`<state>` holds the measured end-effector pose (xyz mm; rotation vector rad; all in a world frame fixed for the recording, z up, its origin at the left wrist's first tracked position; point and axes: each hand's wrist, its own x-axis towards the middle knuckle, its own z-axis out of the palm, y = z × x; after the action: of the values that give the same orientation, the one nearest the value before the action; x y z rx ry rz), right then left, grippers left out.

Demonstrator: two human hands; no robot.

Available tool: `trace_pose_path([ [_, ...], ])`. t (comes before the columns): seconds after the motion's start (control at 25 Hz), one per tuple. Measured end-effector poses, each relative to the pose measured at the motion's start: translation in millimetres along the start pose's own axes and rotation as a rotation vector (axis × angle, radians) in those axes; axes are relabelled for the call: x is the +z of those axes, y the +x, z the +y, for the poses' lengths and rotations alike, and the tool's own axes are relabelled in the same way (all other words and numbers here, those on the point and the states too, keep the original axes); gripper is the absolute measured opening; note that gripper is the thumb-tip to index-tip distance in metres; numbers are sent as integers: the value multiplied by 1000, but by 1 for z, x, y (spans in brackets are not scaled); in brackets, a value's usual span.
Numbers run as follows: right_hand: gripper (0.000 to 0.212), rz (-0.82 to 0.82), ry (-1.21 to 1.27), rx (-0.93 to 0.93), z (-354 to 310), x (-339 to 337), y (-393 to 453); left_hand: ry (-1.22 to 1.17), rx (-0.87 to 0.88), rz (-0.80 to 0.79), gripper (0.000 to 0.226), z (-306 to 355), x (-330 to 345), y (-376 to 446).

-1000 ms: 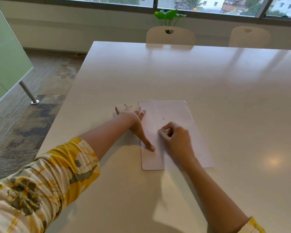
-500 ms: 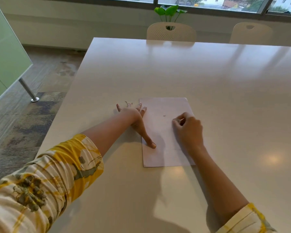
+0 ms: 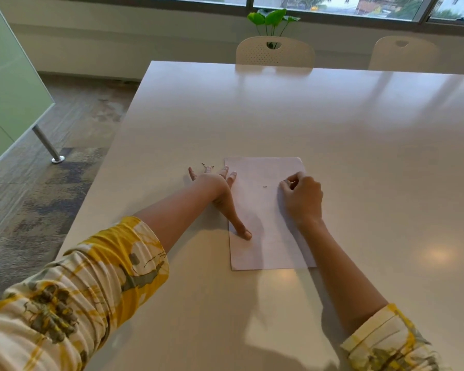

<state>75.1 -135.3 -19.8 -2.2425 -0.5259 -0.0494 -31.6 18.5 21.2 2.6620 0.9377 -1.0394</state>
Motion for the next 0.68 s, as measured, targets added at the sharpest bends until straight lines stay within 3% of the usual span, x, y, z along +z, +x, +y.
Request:
trace_pose_path([
  [0.16, 6, -297, 79, -312, -25, 41, -41, 55, 10, 35, 154, 1, 2, 5],
  [0.36, 10, -71, -33, -120, -16, 20, 24, 15, -2, -4, 173, 1, 2, 2],
  [0.56, 11, -349, -22, -425, -33, 50, -2, 23, 23, 19, 159, 0, 2, 5],
  [0.68, 9, -154, 27, -187, -17, 28, 24, 10, 6, 7, 171, 0, 2, 3],
])
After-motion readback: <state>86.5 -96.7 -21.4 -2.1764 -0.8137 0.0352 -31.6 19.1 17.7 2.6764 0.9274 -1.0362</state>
